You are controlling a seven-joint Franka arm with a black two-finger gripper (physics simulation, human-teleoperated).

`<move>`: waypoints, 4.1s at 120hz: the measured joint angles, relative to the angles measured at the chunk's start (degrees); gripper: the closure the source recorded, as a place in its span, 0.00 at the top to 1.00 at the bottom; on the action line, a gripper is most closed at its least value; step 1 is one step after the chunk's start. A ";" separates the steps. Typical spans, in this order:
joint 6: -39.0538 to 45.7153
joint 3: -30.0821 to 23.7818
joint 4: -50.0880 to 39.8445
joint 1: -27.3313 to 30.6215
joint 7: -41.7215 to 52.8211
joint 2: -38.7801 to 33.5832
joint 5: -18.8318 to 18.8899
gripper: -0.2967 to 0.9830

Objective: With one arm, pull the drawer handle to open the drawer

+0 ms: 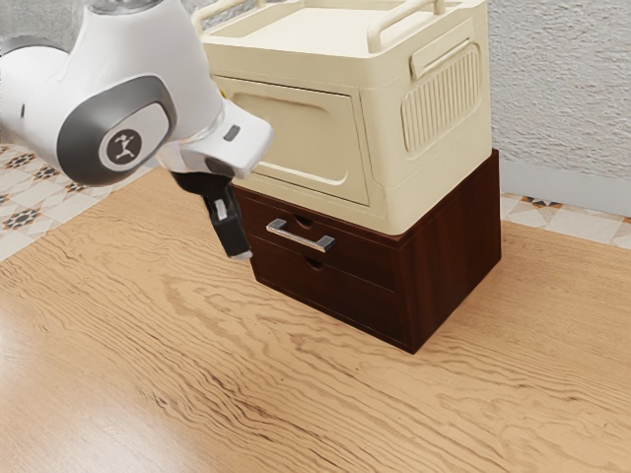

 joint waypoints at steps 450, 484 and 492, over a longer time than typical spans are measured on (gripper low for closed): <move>28.55 8.09 -21.63 -5.95 32.19 -2.62 5.01 0.76; 27.82 8.06 -23.64 -5.97 32.29 -4.21 5.62 0.77; 27.74 8.07 -24.37 -5.99 32.31 -4.91 5.68 0.77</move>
